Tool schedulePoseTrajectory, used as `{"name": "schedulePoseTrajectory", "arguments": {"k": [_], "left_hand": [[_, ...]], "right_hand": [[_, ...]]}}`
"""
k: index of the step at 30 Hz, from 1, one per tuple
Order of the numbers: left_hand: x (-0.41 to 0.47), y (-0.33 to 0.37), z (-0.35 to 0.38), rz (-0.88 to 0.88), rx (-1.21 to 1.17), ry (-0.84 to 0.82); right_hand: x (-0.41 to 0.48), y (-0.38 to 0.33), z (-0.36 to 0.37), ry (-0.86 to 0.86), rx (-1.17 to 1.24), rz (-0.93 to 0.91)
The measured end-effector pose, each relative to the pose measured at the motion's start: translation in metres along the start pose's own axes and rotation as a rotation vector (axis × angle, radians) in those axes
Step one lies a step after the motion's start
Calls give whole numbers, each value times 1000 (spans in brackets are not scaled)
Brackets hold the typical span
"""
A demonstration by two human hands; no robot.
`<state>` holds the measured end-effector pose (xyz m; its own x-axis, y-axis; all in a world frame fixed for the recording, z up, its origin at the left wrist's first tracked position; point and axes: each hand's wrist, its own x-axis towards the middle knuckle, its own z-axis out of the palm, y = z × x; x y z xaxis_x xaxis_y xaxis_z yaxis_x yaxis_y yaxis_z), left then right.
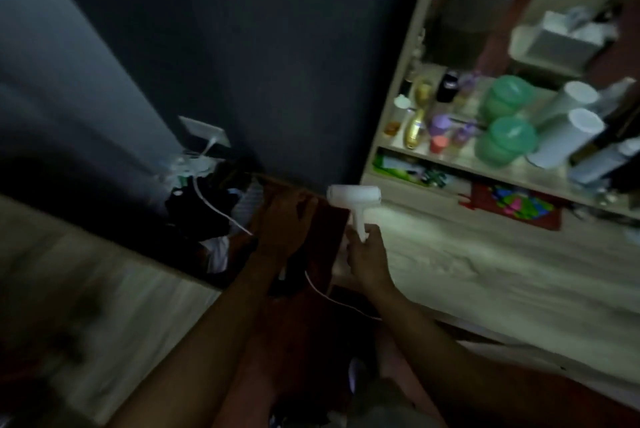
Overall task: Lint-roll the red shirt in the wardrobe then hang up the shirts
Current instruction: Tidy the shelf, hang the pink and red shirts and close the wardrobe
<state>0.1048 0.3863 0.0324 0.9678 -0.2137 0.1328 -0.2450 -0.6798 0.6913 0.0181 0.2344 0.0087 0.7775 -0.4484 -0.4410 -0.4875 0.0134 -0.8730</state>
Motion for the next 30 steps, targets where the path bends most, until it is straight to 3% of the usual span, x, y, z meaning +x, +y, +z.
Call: {"name": "schedulePoseTrajectory", "arguments": {"k": [5,12,18,22,30], "left_hand": [[20,12,125,104,128,-231],[42,12,240,163,367,-493],[58,23,275,102,485,-618],[63,20,285,79,537,-670],[61,31,287,59,573,-644]], "right_hand": [[55,44,-62,180,-29,211],[108,76,-116,316,-30,306],[130,85,-133,330,18,289],[142,82,-142,344,-79,190],[158,87,-148,296,-222,145]]}}
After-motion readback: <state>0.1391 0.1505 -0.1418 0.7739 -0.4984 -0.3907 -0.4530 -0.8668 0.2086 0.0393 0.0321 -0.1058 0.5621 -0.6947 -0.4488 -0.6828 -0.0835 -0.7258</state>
